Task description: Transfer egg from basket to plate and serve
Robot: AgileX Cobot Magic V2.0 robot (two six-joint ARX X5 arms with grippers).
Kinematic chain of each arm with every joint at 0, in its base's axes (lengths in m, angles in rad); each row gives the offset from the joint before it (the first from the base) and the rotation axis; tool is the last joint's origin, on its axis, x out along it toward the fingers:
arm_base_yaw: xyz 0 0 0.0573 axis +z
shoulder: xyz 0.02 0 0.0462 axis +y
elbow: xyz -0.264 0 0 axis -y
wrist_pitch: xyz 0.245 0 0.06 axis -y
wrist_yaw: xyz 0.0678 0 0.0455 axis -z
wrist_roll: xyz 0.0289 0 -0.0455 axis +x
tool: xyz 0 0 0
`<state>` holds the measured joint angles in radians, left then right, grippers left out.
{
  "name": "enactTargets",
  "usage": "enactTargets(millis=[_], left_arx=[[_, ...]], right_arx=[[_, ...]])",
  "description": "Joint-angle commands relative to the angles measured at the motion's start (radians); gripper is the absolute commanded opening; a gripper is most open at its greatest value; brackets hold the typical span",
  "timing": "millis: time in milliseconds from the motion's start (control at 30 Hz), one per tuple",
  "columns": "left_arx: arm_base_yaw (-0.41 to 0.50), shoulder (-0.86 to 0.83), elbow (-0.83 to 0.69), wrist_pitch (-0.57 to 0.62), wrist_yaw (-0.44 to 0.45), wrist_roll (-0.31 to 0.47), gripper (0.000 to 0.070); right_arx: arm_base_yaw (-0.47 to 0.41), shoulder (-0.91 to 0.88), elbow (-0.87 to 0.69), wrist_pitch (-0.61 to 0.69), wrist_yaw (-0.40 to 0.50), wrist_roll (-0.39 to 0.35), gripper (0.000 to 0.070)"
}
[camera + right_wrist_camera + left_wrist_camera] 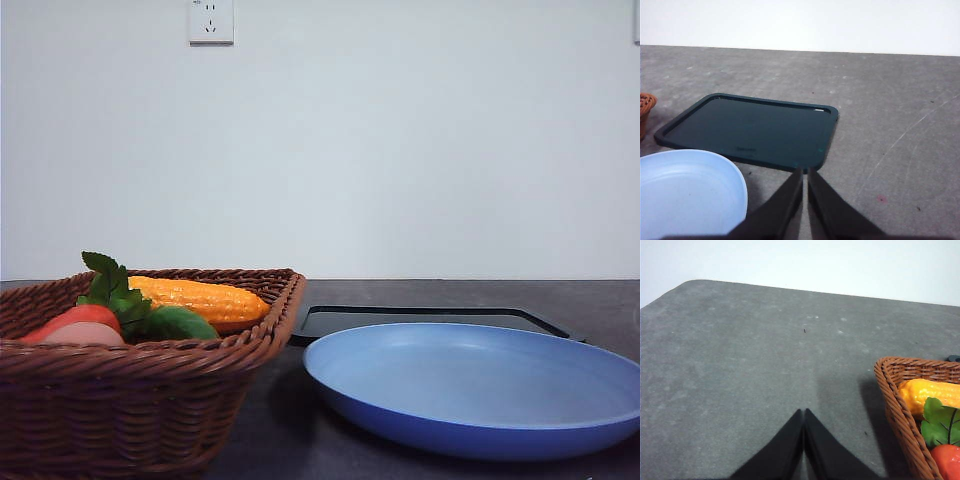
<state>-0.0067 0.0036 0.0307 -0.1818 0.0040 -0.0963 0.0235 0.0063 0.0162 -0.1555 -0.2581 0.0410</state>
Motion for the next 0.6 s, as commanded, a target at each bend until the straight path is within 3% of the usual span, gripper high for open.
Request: enactTargets(millis=[0, 233, 333, 433, 500, 567], left_arx=[[0.002, -0.001, -0.028, -0.003, 0.003, -0.002, 0.0], [0.002, -0.001, -0.028, 0.0, 0.003, -0.036, 0.0], [0.002, -0.001, -0.028, 0.028, 0.004, -0.217, 0.0], [0.002, -0.001, -0.028, 0.041, 0.006, -0.414, 0.0], [0.002, -0.001, -0.028, 0.041, 0.013, -0.477, 0.0], [0.002, -0.001, -0.028, 0.042, 0.016, -0.505, 0.0]], right_arx=[[0.0, -0.003, -0.005, -0.003, 0.0, 0.006, 0.0], [0.0, -0.003, -0.005, -0.002, -0.001, 0.008, 0.0], [0.0, -0.003, -0.005, -0.003, -0.007, 0.05, 0.0], [0.0, -0.003, -0.003, 0.002, -0.001, 0.166, 0.0], [0.0, -0.003, -0.003, -0.004, -0.005, 0.261, 0.0], [0.0, -0.003, -0.003, -0.001, -0.004, 0.297, 0.0]])
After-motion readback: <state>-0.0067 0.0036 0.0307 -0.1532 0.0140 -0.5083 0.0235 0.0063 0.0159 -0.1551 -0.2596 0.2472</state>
